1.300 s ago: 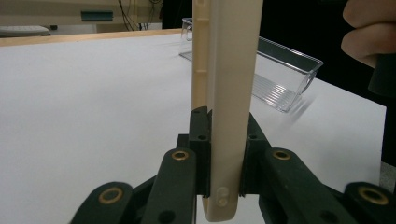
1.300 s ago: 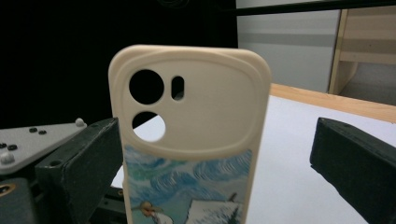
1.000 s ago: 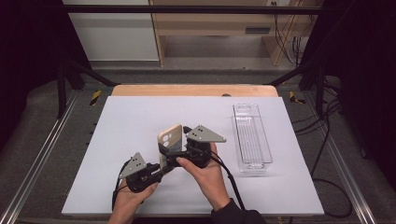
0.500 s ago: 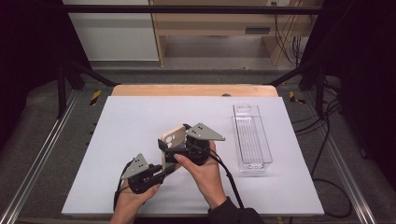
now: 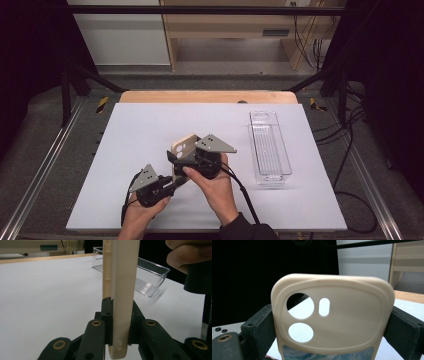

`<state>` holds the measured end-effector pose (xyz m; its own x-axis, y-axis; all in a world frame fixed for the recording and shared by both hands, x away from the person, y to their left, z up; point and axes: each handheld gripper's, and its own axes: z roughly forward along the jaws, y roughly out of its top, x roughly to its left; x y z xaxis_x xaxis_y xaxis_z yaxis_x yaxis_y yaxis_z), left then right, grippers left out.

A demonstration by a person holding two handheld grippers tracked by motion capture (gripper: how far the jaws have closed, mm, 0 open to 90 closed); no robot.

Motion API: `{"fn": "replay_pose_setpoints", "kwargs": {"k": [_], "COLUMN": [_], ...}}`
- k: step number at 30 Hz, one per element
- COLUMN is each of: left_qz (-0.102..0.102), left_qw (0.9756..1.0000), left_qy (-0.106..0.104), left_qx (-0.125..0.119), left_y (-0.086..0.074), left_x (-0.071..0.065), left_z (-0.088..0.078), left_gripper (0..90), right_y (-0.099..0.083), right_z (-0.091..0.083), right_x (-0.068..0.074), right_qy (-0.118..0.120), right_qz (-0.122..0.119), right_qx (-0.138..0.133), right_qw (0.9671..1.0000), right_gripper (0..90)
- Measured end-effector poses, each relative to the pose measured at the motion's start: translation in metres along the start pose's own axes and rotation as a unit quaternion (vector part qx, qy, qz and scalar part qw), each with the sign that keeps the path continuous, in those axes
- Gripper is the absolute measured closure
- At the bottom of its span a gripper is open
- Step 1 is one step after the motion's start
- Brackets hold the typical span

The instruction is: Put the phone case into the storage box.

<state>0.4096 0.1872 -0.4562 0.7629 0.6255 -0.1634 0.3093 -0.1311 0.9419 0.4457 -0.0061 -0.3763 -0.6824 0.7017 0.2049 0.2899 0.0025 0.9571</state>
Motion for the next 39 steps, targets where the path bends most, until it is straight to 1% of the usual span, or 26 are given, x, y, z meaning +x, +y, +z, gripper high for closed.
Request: {"fn": "replay_pose_setpoints", "kwargs": {"k": [3,8,12,17,20,24,29,33,35,36,37,38,39], "left_qz": [0.001,0.001,0.008,0.008,0.006,0.005,0.000,-0.005,-0.008,-0.009,-0.009,-0.013,-0.013], "left_qw": [1.0000,1.0000,0.9999,0.9998,0.9998,0.9998,0.9998,0.9998,0.9997,0.9996,0.9996,0.9993,0.9993], "left_qy": [0.002,0.004,0.013,0.015,0.015,0.017,0.019,0.020,0.021,0.023,0.023,0.032,0.032], "left_qx": [0.001,0.002,0.007,0.009,0.010,0.010,0.010,0.001,-0.008,-0.011,-0.011,-0.012,-0.012], "left_y": [-0.001,-0.001,-0.001,-0.002,-0.002,-0.003,-0.003,-0.003,-0.002,-0.001,-0.001,-0.001,-0.001], "left_x": [0.001,0.001,0.001,0.002,0.003,0.003,0.004,0.005,0.005,0.005,0.005,0.007,0.007], "left_z": [0.000,0.000,0.000,0.000,0.000,0.001,0.001,-0.001,-0.002,-0.003,-0.003,-0.003,-0.003], "left_gripper": [79.7,79.7,79.7,79.7,79.7,79.6,79.5,79.3,78.8,78.2,74.2,68.8,64.6], "right_y": [-0.001,-0.001,-0.002,-0.002,-0.002,-0.001,0.001,0.004,0.008,0.010,0.010,0.014,0.014], "right_z": [0.002,0.002,0.002,0.003,0.003,0.004,0.005,0.007,0.009,0.009,0.009,0.011,0.011], "right_x": [0.002,0.002,0.003,0.004,0.004,0.003,0.005,0.006,0.006,0.006,0.006,0.004,0.004], "right_qy": [-0.005,-0.005,-0.010,-0.014,-0.018,-0.028,-0.035,-0.035,-0.034,-0.032,-0.032,-0.028,-0.028], "right_qz": [-0.001,0.006,0.005,0.005,0.007,0.018,0.020,0.019,0.021,0.024,0.024,0.034,0.034], "right_qx": [0.001,-0.001,0.000,0.002,0.007,0.019,0.028,0.034,0.038,0.039,0.039,0.039,0.039], "right_qw": [1.0000,1.0000,0.9999,0.9999,0.9998,0.9993,0.9988,0.9986,0.9985,0.9984,0.9984,0.9983,0.9983], "right_gripper": [8.4,9.8,10.2,10.4,10.8,11.4,11.8,12.0,12.1,12.2,12.2,12.2,12.2]}}
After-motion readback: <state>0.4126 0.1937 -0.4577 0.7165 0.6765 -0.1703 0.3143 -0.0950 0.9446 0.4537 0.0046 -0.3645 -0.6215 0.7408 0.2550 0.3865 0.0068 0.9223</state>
